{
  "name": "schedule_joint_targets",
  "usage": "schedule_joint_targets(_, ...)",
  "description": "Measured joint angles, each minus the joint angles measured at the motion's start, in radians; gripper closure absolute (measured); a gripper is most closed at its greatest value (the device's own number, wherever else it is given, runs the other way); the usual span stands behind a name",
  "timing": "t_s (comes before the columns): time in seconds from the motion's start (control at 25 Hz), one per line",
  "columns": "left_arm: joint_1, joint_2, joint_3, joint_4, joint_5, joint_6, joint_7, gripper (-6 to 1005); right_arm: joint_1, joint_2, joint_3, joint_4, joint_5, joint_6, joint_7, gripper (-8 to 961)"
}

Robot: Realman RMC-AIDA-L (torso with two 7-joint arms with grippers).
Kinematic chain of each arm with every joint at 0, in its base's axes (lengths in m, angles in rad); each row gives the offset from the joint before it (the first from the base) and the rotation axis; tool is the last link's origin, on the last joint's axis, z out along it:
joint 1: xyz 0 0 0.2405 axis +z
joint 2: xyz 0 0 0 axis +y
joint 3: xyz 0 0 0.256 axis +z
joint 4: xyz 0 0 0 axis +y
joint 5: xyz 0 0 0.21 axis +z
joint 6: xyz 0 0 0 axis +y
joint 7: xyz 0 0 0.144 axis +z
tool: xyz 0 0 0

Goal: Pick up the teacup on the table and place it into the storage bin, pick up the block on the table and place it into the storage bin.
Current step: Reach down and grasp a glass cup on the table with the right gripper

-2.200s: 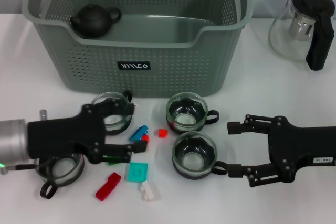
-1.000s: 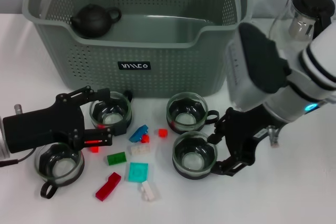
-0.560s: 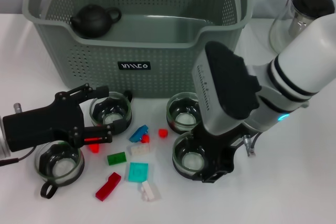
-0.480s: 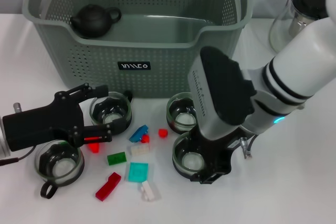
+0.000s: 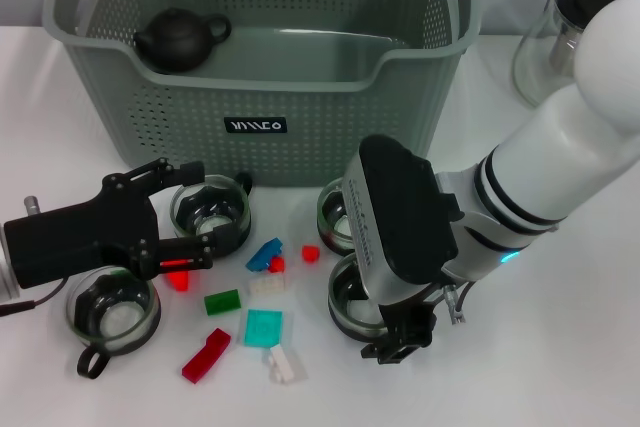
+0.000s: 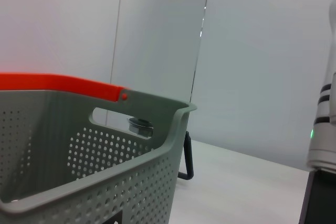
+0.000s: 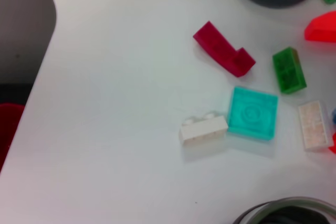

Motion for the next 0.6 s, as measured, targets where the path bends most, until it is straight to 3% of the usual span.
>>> schedule_joint_targets(0.28,-0.004,0.000,0.000,0.000,-0.001,0.000,0.000,64,0.004,0.000,-0.034,0.013,0.000,0.032,0.019,338)
schedule_joint_targets(0.6,-0.007,0.000,0.000,-0.009,-0.001,-0.023,0.000,65,0.006,0.000,-0.035,0.007,0.001,0.028,0.020,582)
